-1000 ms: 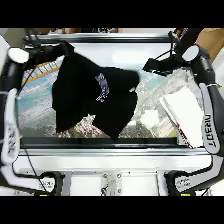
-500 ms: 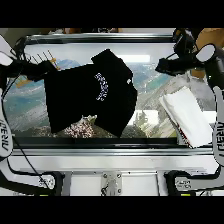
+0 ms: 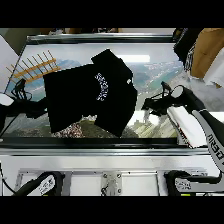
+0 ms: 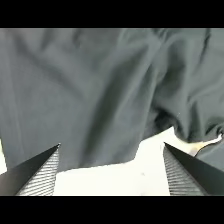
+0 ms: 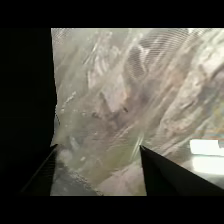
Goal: Fold the clothes and pants, and hang the long-sleeved shirts on hangers.
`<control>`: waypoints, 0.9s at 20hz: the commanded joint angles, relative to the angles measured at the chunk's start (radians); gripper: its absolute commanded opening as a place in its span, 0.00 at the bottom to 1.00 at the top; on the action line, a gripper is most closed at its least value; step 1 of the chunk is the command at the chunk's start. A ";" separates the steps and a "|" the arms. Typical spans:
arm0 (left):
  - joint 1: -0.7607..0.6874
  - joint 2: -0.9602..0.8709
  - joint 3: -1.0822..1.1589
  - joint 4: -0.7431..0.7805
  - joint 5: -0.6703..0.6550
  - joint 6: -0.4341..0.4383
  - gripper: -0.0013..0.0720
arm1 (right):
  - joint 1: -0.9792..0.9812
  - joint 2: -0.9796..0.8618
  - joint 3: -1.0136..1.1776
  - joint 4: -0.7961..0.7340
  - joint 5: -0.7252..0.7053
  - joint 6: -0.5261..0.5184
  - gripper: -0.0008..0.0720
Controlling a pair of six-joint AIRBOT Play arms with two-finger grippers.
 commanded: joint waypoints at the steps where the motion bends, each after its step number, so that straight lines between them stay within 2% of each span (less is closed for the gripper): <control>1: 0.006 0.130 -0.150 0.003 0.091 -0.038 0.93 | 0.068 -0.028 -0.109 0.136 -0.171 0.024 0.84; 5: 0.006 0.216 -0.224 0.003 0.140 -0.053 0.93 | 0.169 -0.081 -0.106 0.222 -0.307 0.021 0.84; 9: 0.006 0.208 -0.234 0.003 0.130 -0.055 0.93 | 0.238 -0.119 -0.086 0.254 -0.406 0.016 0.83; 10: 0.006 0.194 -0.234 0.004 0.130 -0.069 0.93 | 0.244 -0.125 -0.079 0.257 -0.414 0.001 0.73; 12: 0.006 0.166 -0.234 0.004 0.133 -0.087 0.93 | 0.241 -0.126 -0.069 0.257 -0.418 -0.072 0.13; 13: 0.006 0.157 -0.234 0.004 0.133 -0.087 0.93 | 0.232 -0.118 -0.068 0.254 -0.418 -0.108 0.03; 16: 0.023 0.158 -0.235 0.012 0.117 -0.087 0.93 | 0.153 -0.038 -0.069 0.190 -0.384 -0.106 0.03; 18: 0.062 0.179 -0.240 0.013 0.084 -0.087 0.93 | 0.076 0.049 -0.069 0.034 -0.319 -0.037 0.03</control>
